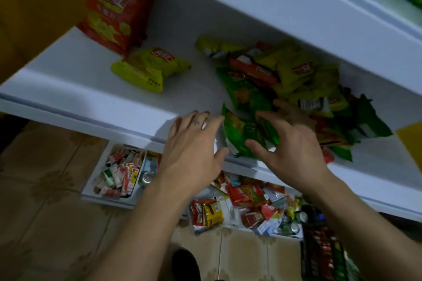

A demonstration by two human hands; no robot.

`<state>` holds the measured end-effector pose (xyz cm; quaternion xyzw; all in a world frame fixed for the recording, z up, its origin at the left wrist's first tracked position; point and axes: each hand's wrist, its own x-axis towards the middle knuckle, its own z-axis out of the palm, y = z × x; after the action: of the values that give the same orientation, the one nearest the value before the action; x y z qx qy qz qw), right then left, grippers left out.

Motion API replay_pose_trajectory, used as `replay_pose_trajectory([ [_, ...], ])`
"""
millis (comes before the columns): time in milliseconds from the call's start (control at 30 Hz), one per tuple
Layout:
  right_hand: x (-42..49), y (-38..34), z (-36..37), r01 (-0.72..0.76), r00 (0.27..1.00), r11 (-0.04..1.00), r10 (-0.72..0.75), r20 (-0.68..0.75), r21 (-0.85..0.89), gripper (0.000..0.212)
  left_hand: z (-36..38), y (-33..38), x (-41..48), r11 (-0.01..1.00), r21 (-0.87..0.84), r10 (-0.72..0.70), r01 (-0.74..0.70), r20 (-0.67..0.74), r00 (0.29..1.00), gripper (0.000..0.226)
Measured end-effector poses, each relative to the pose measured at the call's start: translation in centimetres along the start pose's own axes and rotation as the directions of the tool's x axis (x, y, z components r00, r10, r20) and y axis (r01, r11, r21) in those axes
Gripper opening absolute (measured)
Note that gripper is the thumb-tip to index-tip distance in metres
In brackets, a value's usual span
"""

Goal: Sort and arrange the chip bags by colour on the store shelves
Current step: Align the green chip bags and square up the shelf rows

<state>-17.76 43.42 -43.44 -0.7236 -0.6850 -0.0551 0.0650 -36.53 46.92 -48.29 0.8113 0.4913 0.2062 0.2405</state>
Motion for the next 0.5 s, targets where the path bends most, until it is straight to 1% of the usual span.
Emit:
replay_pose_trajectory([
  [33, -0.2, 0.2, 0.3, 0.001, 1.0, 1.0, -0.001, 0.01, 0.01, 0.061, 0.2, 0.3, 0.0, 1.0, 0.003, 0.005, -0.005, 0.006, 1.0, 0.064],
  [100, -0.7, 0.6, 1.3, -0.007, 0.997, 0.999, 0.003, 0.076, 0.053, 0.064, 0.9, 1.0, 0.2, 1.0, 0.008, 0.012, -0.012, 0.033, 0.999, 0.067],
  [167, -1.4, 1.2, 2.5, 0.023, 0.993, 0.997, -0.032, 0.117, 0.076, 0.07, 1.8, 1.8, 0.7, 1.0, 0.025, 0.009, -0.011, 0.083, 0.997, 0.068],
  [233, -1.9, 1.6, 3.5, 0.07, 0.989, 0.991, -0.084, 0.119, 0.111, 0.074, 2.8, 2.4, 1.2, 0.999, 0.041, 0.004, -0.008, 0.094, 0.996, 0.059],
  [333, -2.3, 2.0, 4.9, 0.115, 0.987, 0.982, -0.13, 0.095, 0.152, 0.08, 3.6, 2.8, 1.5, 1.0, -0.004, -0.013, 0.013, 0.009, 1.0, 0.036],
  [433, -2.7, 2.7, 5.7, 0.112, 0.99, 0.971, -0.128, 0.06, 0.213, 0.085, 3.6, 2.9, 0.9, 0.991, -0.132, -0.045, 0.033, -0.09, 0.995, 0.024],
  [500, -2.9, 3.0, 5.4, 0.121, 0.988, 0.96, -0.141, 0.062, 0.254, 0.087, 2.9, 2.7, 0.4, 0.97, -0.24, -0.081, 0.05, -0.12, 0.989, 0.02],
])
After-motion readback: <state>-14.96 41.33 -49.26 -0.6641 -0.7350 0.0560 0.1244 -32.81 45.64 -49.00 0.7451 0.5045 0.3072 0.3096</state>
